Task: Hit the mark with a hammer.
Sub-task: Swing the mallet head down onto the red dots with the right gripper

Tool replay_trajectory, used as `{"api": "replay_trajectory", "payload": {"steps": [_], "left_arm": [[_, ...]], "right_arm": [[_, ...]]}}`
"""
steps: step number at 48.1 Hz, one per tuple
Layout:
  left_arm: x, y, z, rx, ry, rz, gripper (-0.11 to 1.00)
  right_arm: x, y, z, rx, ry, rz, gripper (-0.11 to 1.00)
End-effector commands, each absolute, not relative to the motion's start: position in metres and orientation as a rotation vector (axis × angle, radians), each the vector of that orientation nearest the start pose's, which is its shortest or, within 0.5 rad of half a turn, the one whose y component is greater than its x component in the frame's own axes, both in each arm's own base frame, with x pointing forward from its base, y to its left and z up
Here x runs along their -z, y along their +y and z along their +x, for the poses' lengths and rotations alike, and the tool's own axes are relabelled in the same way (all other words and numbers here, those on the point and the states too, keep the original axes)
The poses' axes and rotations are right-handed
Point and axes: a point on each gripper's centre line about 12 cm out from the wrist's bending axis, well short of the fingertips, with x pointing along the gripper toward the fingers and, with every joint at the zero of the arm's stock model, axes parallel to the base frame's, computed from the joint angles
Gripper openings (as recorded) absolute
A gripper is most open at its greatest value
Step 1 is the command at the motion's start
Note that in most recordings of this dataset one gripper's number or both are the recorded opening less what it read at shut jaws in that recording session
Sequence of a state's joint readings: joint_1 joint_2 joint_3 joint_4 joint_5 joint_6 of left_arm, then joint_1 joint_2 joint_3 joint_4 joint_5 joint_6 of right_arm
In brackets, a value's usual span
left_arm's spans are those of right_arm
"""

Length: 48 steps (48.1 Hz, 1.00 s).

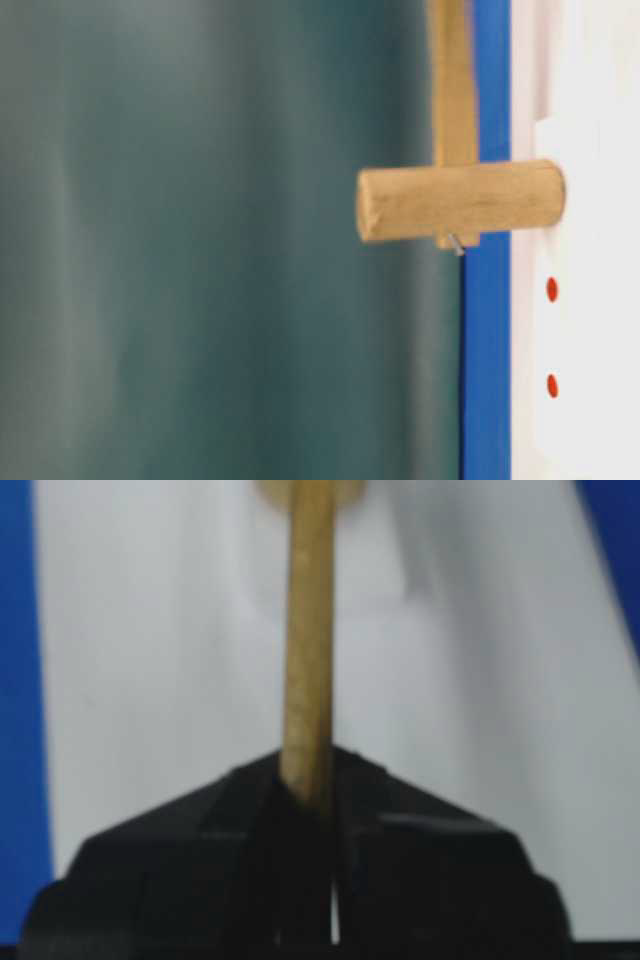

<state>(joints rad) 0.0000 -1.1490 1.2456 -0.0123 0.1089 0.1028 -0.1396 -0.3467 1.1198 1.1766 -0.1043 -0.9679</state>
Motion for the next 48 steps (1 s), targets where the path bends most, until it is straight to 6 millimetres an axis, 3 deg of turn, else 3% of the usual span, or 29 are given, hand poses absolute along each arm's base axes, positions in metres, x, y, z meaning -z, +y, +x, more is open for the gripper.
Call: {"api": "replay_trajectory", "payload": {"steps": [1,10,21,26,39,48], "left_arm": [[-0.256,0.0,0.166,0.01,0.193,0.092,0.83],[-0.256,0.0,0.166,0.01,0.193,0.09,0.83],[-0.255,0.0,0.166,0.01,0.195,0.092,0.83],[-0.256,0.0,0.166,0.01,0.193,0.092,0.83],[-0.256,0.0,0.166,0.01,0.192,0.092,0.83],[-0.255,0.0,0.166,0.009,0.196,0.092,0.83]], "right_arm": [[-0.144,-0.049,0.261,0.307,0.701,0.211,0.02],[-0.162,-0.051,0.262,0.307,0.631,0.187,0.02],[-0.212,-0.05,0.259,0.285,0.456,0.159,0.02],[-0.225,-0.049,0.257,0.272,0.412,0.148,0.02],[-0.23,-0.047,0.259,0.254,0.408,0.143,0.02],[-0.232,-0.043,0.278,0.215,0.431,0.149,0.02]]}}
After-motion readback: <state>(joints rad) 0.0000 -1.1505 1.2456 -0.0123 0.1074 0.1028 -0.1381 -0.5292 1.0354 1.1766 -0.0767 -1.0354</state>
